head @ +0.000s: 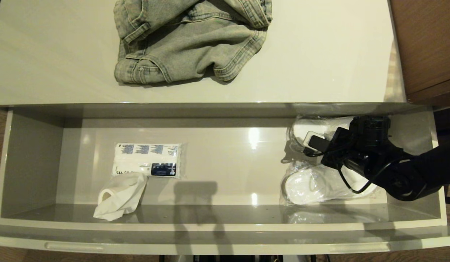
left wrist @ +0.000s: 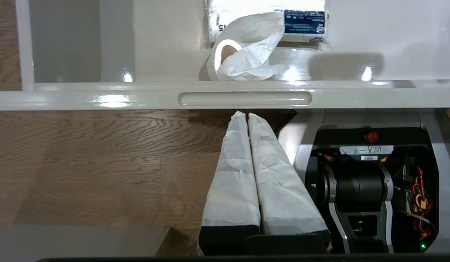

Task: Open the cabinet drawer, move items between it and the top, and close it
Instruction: Take out the disposable slippers from the drawer

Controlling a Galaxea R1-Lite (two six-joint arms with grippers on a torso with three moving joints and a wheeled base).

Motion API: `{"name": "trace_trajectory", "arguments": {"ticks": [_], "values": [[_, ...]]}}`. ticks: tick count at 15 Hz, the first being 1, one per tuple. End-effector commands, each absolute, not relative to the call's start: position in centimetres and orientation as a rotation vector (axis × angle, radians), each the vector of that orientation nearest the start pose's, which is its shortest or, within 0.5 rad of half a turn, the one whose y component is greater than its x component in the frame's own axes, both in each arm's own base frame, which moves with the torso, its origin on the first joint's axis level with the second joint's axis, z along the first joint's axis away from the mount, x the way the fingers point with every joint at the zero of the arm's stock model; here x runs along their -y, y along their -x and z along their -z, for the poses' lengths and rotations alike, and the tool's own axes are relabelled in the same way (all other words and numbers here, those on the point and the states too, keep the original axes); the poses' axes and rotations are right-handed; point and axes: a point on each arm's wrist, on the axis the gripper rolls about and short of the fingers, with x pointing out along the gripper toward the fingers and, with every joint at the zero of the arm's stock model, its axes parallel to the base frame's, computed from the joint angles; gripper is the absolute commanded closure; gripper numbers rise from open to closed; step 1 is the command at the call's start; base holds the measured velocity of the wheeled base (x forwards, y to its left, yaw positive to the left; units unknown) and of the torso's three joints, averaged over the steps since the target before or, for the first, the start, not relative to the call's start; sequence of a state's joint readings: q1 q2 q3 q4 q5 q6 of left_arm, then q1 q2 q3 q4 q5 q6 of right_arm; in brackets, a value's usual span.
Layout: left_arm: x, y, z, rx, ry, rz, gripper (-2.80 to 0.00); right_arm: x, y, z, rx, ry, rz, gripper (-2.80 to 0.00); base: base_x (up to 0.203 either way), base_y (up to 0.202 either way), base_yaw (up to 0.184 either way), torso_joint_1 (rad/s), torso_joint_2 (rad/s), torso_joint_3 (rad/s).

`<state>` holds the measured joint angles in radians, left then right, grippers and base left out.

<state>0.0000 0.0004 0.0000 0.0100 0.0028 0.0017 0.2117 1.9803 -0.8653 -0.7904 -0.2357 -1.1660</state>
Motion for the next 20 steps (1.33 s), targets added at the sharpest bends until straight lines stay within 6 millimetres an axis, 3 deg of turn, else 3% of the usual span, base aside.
{"name": "trace_trajectory", "arguments": {"ticks": [1,5,6,13,18,20], "values": [[0.0,2.3,-7.4,-0.011,-0.002,-0.003,0.0,-7.0,-35.0,-12.7,-0.278,1.23,-0.153,0.0,0.0,0.0,0.0,0.0,0.0,0.0],[0.0,2.3,-7.5,-0.009,-0.002,-0.003,0.0,-6.9,-34.6,-13.6,-0.265,1.219,-0.141,0.0,0.0,0.0,0.0,0.0,0.0,0.0],[0.0,2.3,-7.4,-0.011,-0.002,-0.003,0.0,-6.8,-34.2,-14.6,-0.254,1.189,-0.129,0.0,0.0,0.0,0.0,0.0,0.0,0.0],[0.0,2.3,-7.4,-0.011,-0.002,-0.003,0.0,-5.8,-30.0,-20.9,-0.367,0.987,-0.151,0.0,0.0,0.0,0.0,0.0,0.0,0.0],[0.0,2.3,-7.4,-0.01,-0.002,-0.003,0.0,-5.0,-26.3,-24.5,-0.363,0.963,-0.149,0.0,0.0,0.0,0.0,0.0,0.0,0.0],[0.0,2.3,-7.4,-0.011,-0.002,-0.003,0.0,-4.7,-24.9,-24.9,-0.385,0.965,-0.16,0.0,0.0,0.0,0.0,0.0,0.0,0.0]]}}
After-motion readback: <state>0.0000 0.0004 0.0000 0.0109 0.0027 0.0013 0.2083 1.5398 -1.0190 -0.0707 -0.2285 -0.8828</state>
